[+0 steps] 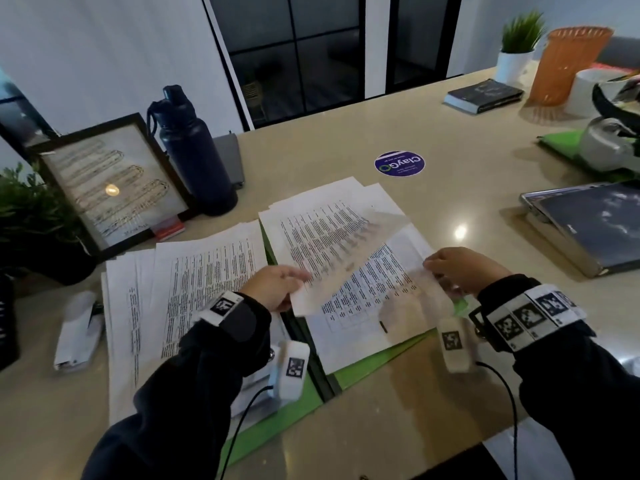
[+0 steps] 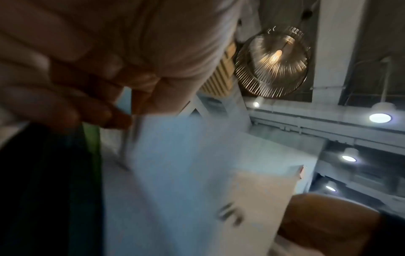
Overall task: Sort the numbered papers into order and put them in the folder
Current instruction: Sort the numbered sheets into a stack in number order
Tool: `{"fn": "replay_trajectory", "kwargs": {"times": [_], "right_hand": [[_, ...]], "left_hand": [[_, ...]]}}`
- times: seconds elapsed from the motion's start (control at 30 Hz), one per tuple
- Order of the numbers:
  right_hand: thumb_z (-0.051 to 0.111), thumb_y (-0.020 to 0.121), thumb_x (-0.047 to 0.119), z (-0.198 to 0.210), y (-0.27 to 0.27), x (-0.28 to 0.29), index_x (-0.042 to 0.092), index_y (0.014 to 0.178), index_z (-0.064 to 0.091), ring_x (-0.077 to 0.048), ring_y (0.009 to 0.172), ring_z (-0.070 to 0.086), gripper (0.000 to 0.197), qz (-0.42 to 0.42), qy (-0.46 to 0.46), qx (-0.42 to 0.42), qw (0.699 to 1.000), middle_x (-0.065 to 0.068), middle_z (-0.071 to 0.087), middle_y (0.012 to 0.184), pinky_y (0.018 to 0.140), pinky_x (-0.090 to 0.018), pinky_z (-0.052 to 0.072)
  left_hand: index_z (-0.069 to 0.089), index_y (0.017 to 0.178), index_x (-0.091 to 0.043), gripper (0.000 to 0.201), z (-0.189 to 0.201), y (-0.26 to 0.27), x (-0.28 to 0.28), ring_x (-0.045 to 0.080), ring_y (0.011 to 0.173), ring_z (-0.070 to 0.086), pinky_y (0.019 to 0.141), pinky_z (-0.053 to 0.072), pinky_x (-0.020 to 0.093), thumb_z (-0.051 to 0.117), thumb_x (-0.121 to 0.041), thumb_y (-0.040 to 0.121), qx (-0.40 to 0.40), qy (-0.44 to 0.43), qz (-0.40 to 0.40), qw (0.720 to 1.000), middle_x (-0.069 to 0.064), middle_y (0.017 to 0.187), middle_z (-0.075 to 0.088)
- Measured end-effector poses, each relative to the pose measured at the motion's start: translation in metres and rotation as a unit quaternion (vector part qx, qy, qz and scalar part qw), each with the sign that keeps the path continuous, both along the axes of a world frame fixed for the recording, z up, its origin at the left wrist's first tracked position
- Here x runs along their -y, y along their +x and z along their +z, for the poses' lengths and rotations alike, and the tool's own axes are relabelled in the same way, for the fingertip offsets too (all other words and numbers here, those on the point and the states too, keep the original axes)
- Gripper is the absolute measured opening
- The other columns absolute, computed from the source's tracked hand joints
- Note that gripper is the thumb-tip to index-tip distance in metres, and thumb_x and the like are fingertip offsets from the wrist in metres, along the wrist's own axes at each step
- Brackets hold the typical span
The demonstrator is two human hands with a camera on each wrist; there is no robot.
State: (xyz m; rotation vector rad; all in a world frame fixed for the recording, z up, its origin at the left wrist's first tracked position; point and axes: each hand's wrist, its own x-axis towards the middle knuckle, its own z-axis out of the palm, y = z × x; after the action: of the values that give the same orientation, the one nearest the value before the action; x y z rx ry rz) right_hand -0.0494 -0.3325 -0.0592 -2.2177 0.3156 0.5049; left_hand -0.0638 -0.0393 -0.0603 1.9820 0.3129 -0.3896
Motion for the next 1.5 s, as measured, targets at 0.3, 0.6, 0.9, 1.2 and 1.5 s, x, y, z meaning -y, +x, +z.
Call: {"fn": "replay_trajectory", "kwargs": {"times": [0.3,0.6,0.9,1.2,1.5], "right_hand": [[0.051,0.089,0.001,0.010,-0.003,-0.021,0.010,0.082,0.066,-0.013,0.050,0.051,0.019,-0.009,0.171,0.031,0.985,-0.006,0.058,0.074,0.040,-0.019,0.045],[0.045,0.097,0.014,0.020,0.006,-0.046,0.012,0.118,0.053,-0.020,0.067,0.067,0.023,-0.104,0.463,0.028,0.880,-0.009,0.068,0.082,0.060,-0.028,0.055],[0.053,0.091,0.019,-0.011,0.006,-0.030,0.021,0.141,0.036,-0.027,0.115,0.051,0.053,-0.069,0.116,0.110,0.985,-0.014,0.049,0.133,0.095,-0.038,0.043],[0.055,0.090,0.015,-0.004,0.011,0.011,0.009,0.136,0.039,-0.019,0.063,0.047,0.049,-0.079,-0.037,0.023,0.996,-0.007,0.054,0.085,0.054,-0.026,0.036],[0.047,0.088,0.007,0.009,0.004,-0.003,0.007,0.102,0.051,-0.020,0.055,0.053,0.014,0.002,-0.128,0.070,0.989,-0.003,0.052,0.071,0.043,-0.023,0.038]], "left_hand": [[0.055,0.124,-0.028,0.043,0.014,-0.008,0.033,0.030,0.145,-0.009,0.115,0.008,0.053,0.056,-0.049,0.086,0.065,0.407,-0.217,0.885,0.009,0.158,-0.005],[0.037,0.137,-0.015,0.055,0.016,-0.022,0.073,0.015,0.110,0.051,0.084,0.037,0.021,0.052,-0.042,0.092,0.165,0.177,-0.337,0.910,0.001,0.127,0.054],[0.047,0.129,-0.009,0.036,0.004,-0.008,0.054,0.028,0.108,0.055,0.083,0.039,0.026,0.033,-0.005,0.096,0.200,0.157,-0.144,0.956,0.013,0.122,0.059],[0.034,0.138,-0.021,0.060,0.000,-0.007,0.065,0.022,0.108,0.052,0.087,0.038,0.023,0.034,0.006,0.084,0.135,0.092,-0.138,0.977,0.007,0.131,0.052],[-0.024,0.141,-0.041,0.091,0.002,-0.011,0.066,0.015,0.055,0.045,0.052,0.036,0.023,0.037,0.000,0.087,0.125,0.134,-0.121,0.976,0.005,0.102,0.054]]}}
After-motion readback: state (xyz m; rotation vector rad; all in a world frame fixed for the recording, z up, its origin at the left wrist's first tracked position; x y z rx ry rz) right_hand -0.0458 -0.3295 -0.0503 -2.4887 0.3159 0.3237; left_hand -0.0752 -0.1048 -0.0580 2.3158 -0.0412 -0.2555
